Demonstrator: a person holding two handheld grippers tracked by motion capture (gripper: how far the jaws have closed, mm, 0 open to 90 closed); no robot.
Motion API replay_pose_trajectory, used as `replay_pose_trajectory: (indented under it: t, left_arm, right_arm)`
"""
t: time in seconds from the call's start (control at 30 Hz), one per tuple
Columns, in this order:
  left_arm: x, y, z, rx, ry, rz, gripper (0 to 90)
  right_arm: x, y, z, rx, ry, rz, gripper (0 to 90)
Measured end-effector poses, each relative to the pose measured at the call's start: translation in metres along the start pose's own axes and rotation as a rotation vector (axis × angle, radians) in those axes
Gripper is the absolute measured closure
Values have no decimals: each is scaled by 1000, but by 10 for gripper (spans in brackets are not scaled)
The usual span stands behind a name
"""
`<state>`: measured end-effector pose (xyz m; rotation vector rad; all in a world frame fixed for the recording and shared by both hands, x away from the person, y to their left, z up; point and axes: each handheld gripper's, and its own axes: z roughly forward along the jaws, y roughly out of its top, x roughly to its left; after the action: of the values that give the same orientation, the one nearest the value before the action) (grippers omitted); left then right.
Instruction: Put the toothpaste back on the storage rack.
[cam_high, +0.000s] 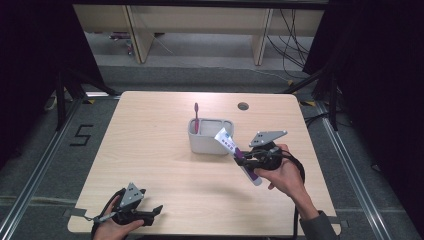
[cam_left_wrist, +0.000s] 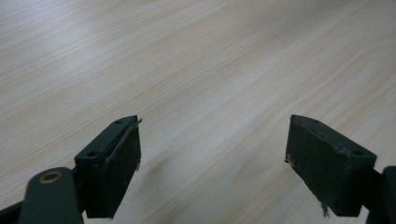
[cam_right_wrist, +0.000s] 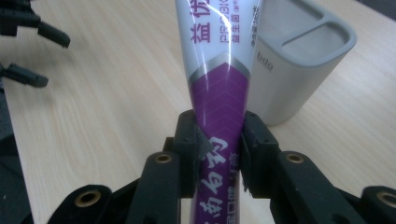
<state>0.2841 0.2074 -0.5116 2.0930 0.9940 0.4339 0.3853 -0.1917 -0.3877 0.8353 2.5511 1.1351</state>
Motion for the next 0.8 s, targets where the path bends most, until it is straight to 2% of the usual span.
replay_pose_trajectory:
  t: [0.03, 0.2, 0.23, 0.43, 0.47, 0.53, 0.57, 0.67, 0.77, 0.8]
  left_arm:
    - [0, 0, 0, -1, 3, -4, 175]
    - [0, 0, 0, -1, 2, -7, 176]
    - [0, 0, 0, -1, 4, -7, 176]
    - [0, 0, 0, -3, 2, -6, 176]
    - [0, 0, 0, -2, 3, -6, 176]
    - [0, 0, 0, -2, 3, -5, 176]
    - [0, 0, 0, -2, 2, -4, 176]
    - [0, 0, 0, -2, 1, -1, 176]
    - [0, 0, 0, -1, 1, -2, 176]
    - [0, 0, 0, -2, 1, -4, 176]
  right_arm:
    - [-3, 4, 2, -23, -1, 0, 715]
    - [-8, 10, 6, -64, -6, 25, 715]
    - [-9, 14, 8, -80, -3, 44, 715]
    - [-16, 24, 12, -128, 6, 35, 715]
    - [-16, 25, 13, -146, -4, 53, 715]
    - [-18, 27, 13, -146, -1, 40, 715]
    - [-20, 29, 14, -164, 6, 51, 715]
    - [-20, 34, 16, -173, 8, 66, 715]
    - [-22, 37, 17, -187, 11, 57, 715]
    - [-22, 38, 18, -206, 5, 67, 715]
